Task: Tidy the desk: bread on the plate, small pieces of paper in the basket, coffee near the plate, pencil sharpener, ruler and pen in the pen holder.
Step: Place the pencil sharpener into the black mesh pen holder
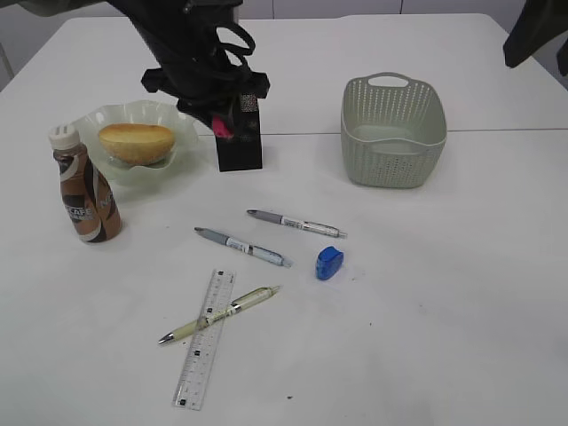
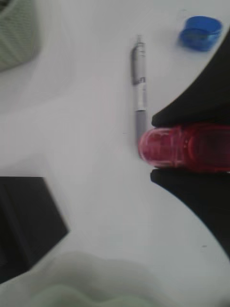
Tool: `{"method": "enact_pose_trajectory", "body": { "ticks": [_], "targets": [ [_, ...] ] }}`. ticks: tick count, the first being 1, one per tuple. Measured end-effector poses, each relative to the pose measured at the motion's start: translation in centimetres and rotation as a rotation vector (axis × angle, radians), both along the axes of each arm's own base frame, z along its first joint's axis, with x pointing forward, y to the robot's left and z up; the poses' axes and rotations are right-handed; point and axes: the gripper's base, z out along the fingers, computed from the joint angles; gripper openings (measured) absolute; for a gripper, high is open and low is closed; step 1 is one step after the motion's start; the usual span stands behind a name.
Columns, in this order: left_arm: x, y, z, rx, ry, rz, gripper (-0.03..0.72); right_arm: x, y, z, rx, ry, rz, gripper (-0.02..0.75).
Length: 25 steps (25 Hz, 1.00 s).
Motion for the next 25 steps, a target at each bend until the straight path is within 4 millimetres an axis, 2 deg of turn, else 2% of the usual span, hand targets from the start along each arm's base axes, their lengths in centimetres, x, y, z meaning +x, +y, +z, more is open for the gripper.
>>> {"method": "enact_pose_trajectory", "body": {
  "ticks": [8, 11, 19, 25],
  "targets": [
    [3.2, -0.6, 2.2, -0.102, -0.430, 0.009, 0.158, 0.0, 0.0, 0.0, 0.000, 0.000, 0.000, 0.386],
    [4.3, -0.4, 1.9, -0.127, -0.514, 0.018, 0.158, 0.0, 0.0, 0.0, 0.000, 0.000, 0.000, 0.386],
    [7.2, 1.1, -2.9, -0.139, -0.540, 0.067, 0.158, 0.0, 0.2, 0.0, 0.017, 0.004, 0.004, 0.386],
    [8.1, 0.8, -4.6, -0.169, -0.595, 0.072, 0.158, 0.0, 0.4, 0.0, 0.042, 0.008, 0.009, 0.386]
  ]
}}
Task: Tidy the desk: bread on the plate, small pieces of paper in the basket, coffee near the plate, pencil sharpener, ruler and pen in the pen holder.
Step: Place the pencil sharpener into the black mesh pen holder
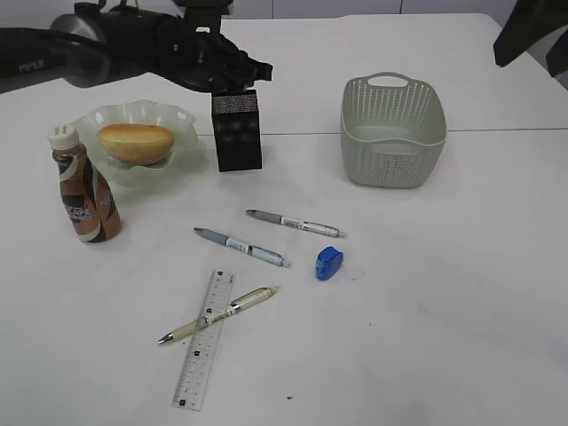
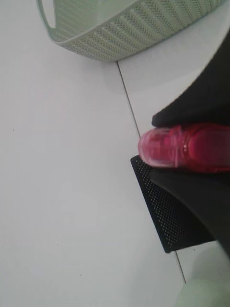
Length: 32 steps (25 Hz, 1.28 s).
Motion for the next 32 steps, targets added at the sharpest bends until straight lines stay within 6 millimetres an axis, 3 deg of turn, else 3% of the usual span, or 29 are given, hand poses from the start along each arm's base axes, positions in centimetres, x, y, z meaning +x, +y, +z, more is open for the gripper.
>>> {"method": "enact_pose_trajectory", "body": {
  "ticks": [11, 32],
  "targets": [
    [0.8, 0.2, -2.7, -0.021, 0.000, 0.015, 0.159, 0.0, 0.1, 0.0, 0.006, 0.001, 0.001, 0.386],
    [1.6, 1.2, -2.9, -0.002, -0.064, 0.019, 0.164, 0.0, 0.1, 0.0, -0.005, -0.005, 0.022, 0.385]
  ]
}}
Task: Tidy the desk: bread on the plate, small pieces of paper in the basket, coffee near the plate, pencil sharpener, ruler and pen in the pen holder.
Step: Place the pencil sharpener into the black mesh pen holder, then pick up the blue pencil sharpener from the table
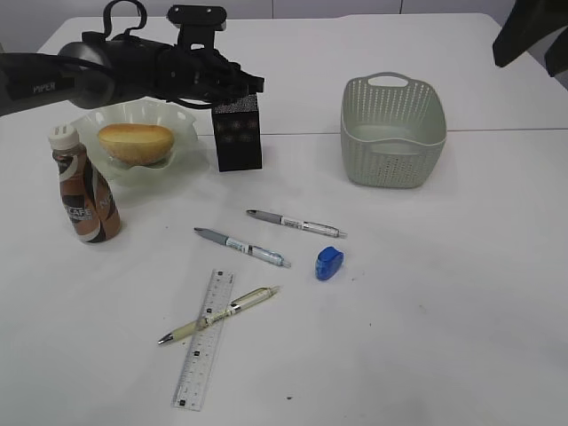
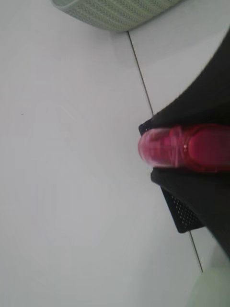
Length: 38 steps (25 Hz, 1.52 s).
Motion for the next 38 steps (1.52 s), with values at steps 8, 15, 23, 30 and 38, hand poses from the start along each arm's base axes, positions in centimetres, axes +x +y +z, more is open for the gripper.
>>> {"method": "enact_pose_trajectory", "body": {
  "ticks": [8, 15, 23, 30, 38],
  "targets": [
    [0.1, -0.1, -0.2, -0.007, -0.014, -0.001, 0.202, 0.0, 0.0, 0.0, 0.000, 0.000, 0.000, 0.386],
    [0.3, -0.1, -1.7, -0.017, 0.008, 0.005, 0.366, 0.0, 0.0, 0.0, -0.001, -0.001, 0.002, 0.386],
    [0.2, -0.1, -1.8, -0.018, 0.011, 0.006, 0.390, 0.0, 0.0, 0.0, -0.001, -0.001, 0.002, 0.385],
    [-0.6, 0.3, 1.9, 0.037, 0.094, 0.008, 0.387, 0.0, 0.0, 0.0, -0.002, -0.001, 0.004, 0.386],
    [-2.9, 1.5, 8.6, 0.136, 0.269, 0.029, 0.386, 0.0, 0.2, 0.0, 0.024, 0.003, 0.009, 0.385]
  ]
}}
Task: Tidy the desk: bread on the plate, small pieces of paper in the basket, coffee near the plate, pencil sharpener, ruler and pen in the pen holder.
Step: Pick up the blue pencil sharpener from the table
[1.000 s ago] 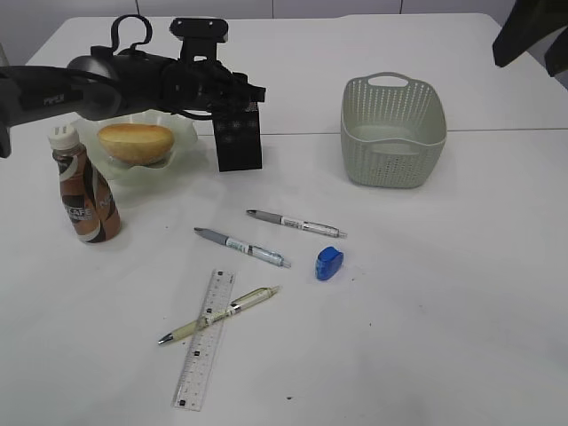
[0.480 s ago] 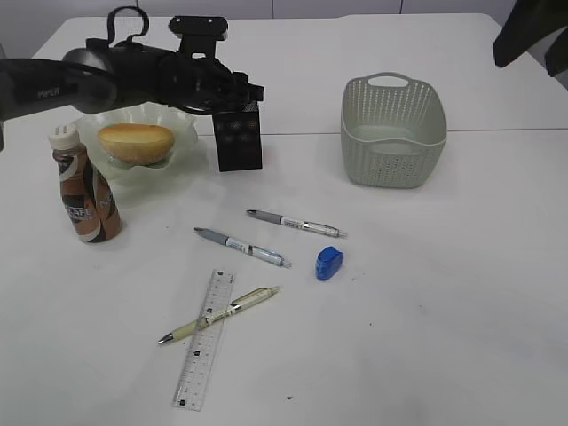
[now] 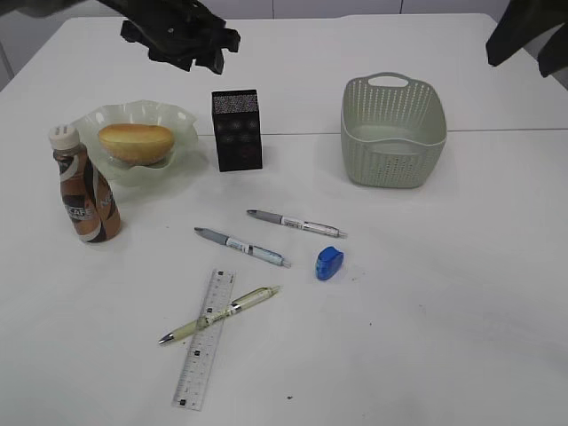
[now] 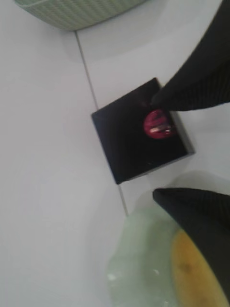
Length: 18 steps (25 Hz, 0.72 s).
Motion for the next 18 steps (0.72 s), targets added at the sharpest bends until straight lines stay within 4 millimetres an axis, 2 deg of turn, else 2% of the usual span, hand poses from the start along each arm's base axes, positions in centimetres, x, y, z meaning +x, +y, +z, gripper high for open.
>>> {"method": "enact_pose_trajectory", "body": {
  "ticks": [4, 8, 11, 18],
  "targets": [
    [-2.3, 0.5, 1.7, 0.011, 0.184, -0.001, 0.386, 0.0, 0.1, 0.0, 0.012, 0.002, 0.003, 0.385],
    [-4.1, 0.1, 1.6, 0.060, 0.345, -0.074, 0.386, 0.0, 0.1, 0.0, 0.016, 0.003, 0.003, 0.386],
    [-5.3, -1.6, 1.4, 0.108, 0.383, -0.162, 0.386, 0.0, 0.2, 0.0, 0.025, 0.004, 0.005, 0.386],
    [-8.9, -7.8, 1.7, 0.156, 0.365, -0.347, 0.386, 0.0, 0.2, 0.1, 0.029, 0.004, 0.006, 0.385]
  ]
}}
